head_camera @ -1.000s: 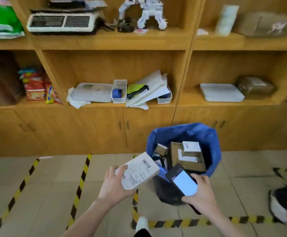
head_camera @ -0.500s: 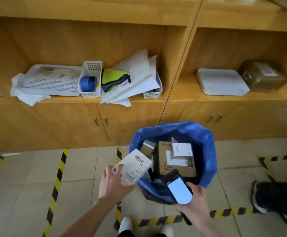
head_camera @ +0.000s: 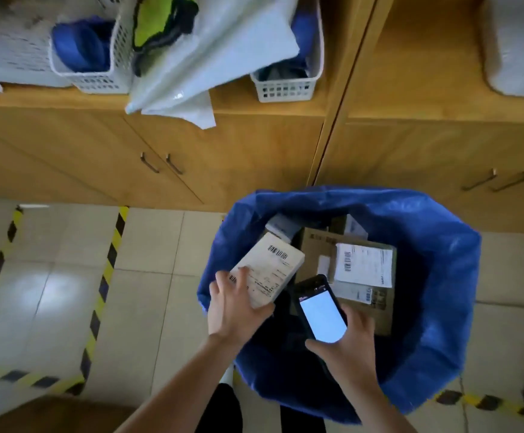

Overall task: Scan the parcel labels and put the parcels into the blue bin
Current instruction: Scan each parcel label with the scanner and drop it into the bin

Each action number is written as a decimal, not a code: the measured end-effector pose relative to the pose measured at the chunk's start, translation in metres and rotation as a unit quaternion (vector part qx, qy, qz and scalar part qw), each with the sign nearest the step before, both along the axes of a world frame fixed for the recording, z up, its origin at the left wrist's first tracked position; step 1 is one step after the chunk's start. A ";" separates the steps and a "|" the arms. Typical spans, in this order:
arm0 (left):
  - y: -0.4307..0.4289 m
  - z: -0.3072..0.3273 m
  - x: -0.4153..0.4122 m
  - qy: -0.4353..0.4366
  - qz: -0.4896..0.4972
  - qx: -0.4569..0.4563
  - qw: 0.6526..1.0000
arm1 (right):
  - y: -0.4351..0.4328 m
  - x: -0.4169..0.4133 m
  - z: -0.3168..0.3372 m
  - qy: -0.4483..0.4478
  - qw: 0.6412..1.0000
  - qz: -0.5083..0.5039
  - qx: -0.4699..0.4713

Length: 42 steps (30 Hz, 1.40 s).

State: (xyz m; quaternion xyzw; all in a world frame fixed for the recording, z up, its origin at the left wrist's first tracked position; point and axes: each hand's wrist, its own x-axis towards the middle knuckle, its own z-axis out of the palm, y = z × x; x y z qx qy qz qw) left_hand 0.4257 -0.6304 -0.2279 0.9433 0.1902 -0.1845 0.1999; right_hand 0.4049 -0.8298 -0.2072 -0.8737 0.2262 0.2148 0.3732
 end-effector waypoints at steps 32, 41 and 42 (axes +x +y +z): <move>0.056 -0.012 -0.036 -0.056 0.033 -0.061 0.996 | 0.052 -0.018 -0.001 -0.033 0.995 0.076 0.054; 0.214 0.118 -0.191 -0.181 0.162 -0.026 0.970 | 0.204 -0.102 0.113 -0.108 0.971 0.205 0.068; 0.231 0.134 -0.212 -0.195 0.182 -0.020 0.964 | 0.226 -0.118 0.125 -0.114 0.964 0.228 0.070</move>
